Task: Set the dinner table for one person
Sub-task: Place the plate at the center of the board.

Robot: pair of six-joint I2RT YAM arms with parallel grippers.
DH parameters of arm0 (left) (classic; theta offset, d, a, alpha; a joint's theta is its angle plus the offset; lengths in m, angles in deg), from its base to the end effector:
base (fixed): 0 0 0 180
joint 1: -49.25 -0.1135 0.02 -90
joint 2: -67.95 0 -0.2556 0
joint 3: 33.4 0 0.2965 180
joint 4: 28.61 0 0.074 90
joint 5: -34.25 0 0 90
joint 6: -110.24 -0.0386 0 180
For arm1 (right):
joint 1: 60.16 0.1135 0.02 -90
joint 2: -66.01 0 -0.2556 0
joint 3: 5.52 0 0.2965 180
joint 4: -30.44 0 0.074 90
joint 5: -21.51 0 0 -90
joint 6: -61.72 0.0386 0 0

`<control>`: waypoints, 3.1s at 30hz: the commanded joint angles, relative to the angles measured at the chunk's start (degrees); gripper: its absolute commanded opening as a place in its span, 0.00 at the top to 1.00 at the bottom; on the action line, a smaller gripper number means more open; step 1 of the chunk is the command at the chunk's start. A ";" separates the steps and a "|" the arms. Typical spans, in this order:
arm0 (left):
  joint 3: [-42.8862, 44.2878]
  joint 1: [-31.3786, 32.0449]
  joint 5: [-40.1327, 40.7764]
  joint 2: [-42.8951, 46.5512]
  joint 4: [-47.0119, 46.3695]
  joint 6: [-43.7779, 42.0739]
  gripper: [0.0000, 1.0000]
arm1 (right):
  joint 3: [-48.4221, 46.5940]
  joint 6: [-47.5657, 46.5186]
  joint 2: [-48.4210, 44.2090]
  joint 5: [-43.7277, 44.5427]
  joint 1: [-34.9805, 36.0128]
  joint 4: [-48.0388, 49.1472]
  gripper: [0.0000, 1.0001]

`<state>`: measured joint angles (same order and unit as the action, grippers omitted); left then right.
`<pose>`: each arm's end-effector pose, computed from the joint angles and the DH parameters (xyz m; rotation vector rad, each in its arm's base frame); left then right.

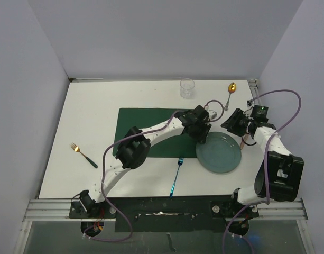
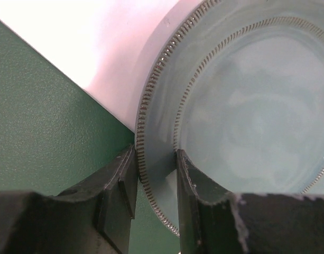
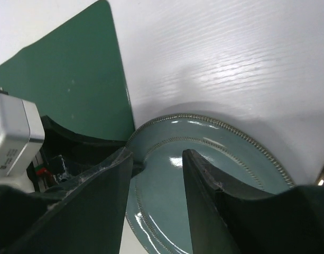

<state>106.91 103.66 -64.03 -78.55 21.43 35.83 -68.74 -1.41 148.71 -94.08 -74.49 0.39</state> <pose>0.3390 -0.4833 0.1293 0.9431 2.4999 -0.6234 0.3313 -0.0674 0.1854 0.6601 2.3305 0.6421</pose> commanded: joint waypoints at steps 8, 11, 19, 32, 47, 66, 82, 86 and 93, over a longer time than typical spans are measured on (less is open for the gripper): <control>-34.68 -12.82 -9.02 12.33 -11.86 9.45 0.77 | -3.47 0.18 7.11 3.64 10.83 4.83 0.57; -36.85 -14.57 -12.70 13.46 -13.28 9.07 0.77 | -5.53 0.75 10.16 4.76 13.84 4.90 0.57; -33.12 -13.20 -17.04 9.57 -12.41 8.21 0.77 | -6.86 0.27 13.39 7.04 16.85 3.96 0.57; -29.35 -9.58 -19.56 9.81 -10.60 5.07 0.41 | -7.95 -1.13 11.04 8.73 16.80 1.50 0.57; -5.99 2.88 -13.76 3.58 2.42 1.64 0.30 | -7.75 -2.35 2.47 12.25 15.70 -2.53 0.57; -11.23 5.54 33.44 9.04 10.79 6.08 0.29 | -4.92 -1.21 -0.34 10.35 14.55 -1.22 0.57; -33.32 -3.21 12.27 29.97 -9.62 8.37 0.28 | -8.18 -1.32 -3.65 9.85 14.57 -3.53 0.56; -37.01 -5.31 2.70 31.35 -14.68 9.65 0.28 | -7.47 -1.12 -2.66 9.07 15.14 -3.14 0.56; -49.42 -14.08 -13.61 35.85 -28.31 18.54 0.29 | 0.13 -1.66 -3.71 9.63 16.19 -2.02 0.58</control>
<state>63.26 95.36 -64.49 -47.95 5.54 47.88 -72.70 -2.57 146.46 -84.09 -59.10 -3.11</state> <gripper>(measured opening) 0.714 0.434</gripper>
